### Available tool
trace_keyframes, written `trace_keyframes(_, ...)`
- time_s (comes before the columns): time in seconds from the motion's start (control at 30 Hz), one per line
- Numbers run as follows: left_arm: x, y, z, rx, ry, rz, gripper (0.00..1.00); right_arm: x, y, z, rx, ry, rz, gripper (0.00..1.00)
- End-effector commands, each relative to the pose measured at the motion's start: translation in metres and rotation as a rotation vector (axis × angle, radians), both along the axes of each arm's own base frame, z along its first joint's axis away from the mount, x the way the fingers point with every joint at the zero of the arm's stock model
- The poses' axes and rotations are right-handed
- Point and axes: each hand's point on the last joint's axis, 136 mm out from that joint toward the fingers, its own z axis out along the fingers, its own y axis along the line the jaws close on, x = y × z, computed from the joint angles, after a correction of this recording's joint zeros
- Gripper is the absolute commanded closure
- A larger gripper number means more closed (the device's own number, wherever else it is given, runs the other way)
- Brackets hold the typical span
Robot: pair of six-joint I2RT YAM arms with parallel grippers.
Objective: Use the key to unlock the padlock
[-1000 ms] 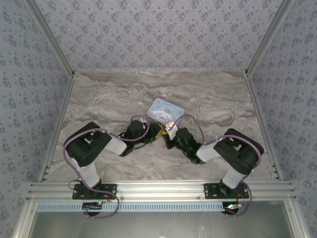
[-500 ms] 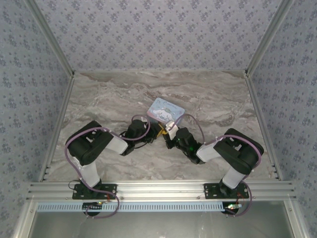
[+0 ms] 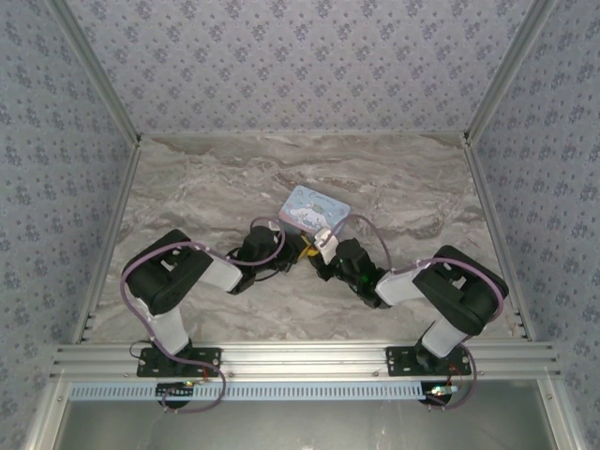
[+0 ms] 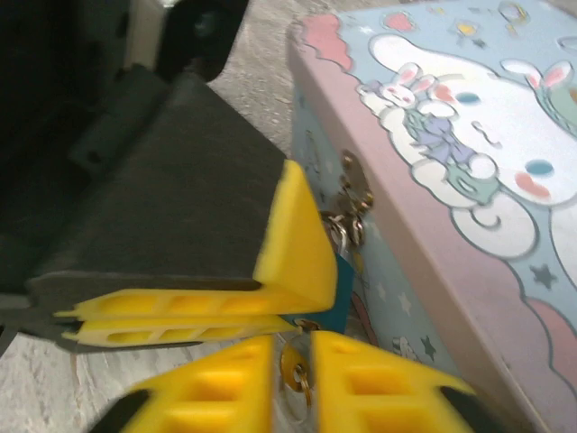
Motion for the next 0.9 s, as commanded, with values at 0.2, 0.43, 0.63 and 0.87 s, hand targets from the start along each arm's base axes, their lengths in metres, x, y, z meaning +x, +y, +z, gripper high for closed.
trace_keyframes(0.2, 0.002, -0.003, 0.015, -0.003, -0.039, -0.010, 1.00, -0.019, -0.004, 0.000, -0.269, -0.216, 0.054, 0.50)
trace_keyframes(0.43, 0.001, -0.002, 0.018, -0.009, -0.040, -0.011, 1.00, -0.018, -0.017, 0.004, -0.435, -0.357, -0.006, 0.47)
trace_keyframes(0.63, 0.001, -0.002, 0.020, -0.011, -0.039, -0.012, 1.00, -0.016, -0.010, 0.009, -0.465, -0.394, 0.015, 0.47)
trace_keyframes(0.87, 0.001, -0.003, 0.019, -0.012, -0.036, -0.016, 1.00, -0.011, -0.002, 0.008, -0.441, -0.395, 0.014, 0.53)
